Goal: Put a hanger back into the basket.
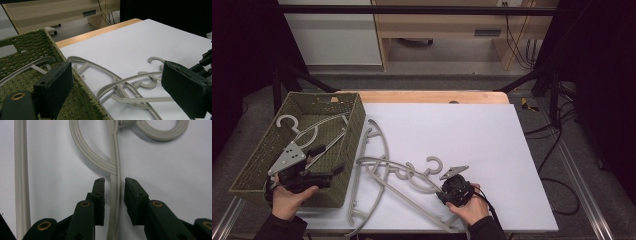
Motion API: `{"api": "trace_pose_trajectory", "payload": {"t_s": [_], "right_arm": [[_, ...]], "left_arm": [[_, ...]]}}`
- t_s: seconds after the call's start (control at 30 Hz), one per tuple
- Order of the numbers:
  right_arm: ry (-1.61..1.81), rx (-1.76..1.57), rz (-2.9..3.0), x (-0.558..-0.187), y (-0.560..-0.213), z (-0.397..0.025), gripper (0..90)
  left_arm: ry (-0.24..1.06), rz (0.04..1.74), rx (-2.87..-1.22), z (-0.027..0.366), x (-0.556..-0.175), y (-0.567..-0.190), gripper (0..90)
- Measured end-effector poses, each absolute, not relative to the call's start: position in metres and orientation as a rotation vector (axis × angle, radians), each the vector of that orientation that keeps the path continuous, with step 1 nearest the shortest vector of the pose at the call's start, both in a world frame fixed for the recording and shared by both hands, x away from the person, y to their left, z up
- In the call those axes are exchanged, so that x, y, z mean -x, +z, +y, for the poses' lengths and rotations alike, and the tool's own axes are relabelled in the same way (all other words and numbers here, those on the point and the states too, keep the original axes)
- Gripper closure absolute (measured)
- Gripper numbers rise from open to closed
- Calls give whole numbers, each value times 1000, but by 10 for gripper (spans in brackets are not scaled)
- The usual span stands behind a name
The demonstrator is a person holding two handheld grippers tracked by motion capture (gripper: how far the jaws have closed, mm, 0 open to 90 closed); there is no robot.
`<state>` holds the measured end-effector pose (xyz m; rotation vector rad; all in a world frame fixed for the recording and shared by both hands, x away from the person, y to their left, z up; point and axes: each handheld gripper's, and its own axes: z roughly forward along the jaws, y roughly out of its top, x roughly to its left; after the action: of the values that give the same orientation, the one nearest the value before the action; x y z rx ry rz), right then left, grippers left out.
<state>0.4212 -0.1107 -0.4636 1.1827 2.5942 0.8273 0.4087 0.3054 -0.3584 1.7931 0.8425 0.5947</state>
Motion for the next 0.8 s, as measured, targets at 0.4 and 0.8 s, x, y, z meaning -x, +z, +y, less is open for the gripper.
{"api": "trace_pose_trajectory", "payload": {"t_s": [0.4,0.8], "right_arm": [[817,-1206,2608,-425,-461,-110,821],[945,-1146,2609,-426,-439,-137,823]], "left_arm": [[593,837,-1804,303,-408,-358,102],[584,819,-1812,300,-406,-356,105]]}}
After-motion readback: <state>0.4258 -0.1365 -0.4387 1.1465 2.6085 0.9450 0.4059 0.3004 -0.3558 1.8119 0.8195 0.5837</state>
